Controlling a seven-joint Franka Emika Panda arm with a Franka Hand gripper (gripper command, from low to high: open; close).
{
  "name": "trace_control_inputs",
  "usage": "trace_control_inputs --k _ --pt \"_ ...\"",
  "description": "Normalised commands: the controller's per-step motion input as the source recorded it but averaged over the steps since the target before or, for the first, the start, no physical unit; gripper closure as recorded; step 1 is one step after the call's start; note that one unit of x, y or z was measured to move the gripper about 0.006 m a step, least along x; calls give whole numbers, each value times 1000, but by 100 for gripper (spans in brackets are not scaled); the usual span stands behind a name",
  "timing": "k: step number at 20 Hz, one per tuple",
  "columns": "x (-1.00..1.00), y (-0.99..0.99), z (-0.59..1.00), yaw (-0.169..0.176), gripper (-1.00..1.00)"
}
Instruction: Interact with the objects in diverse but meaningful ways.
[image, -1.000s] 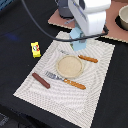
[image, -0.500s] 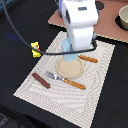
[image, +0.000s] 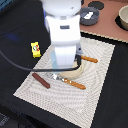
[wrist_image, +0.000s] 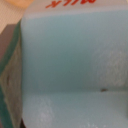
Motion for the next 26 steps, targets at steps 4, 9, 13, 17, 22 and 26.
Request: trace_control_inputs --k 4,9,13,17,22,26 --pt "492 -879 5 0 100" --pt "725 -804 58 0 100" --pt "721 -766 26 0 100" --pt "187 -344 -215 2 100" --pt "58 -9 -87 13 -100" --pt "87 94 154 0 -100"
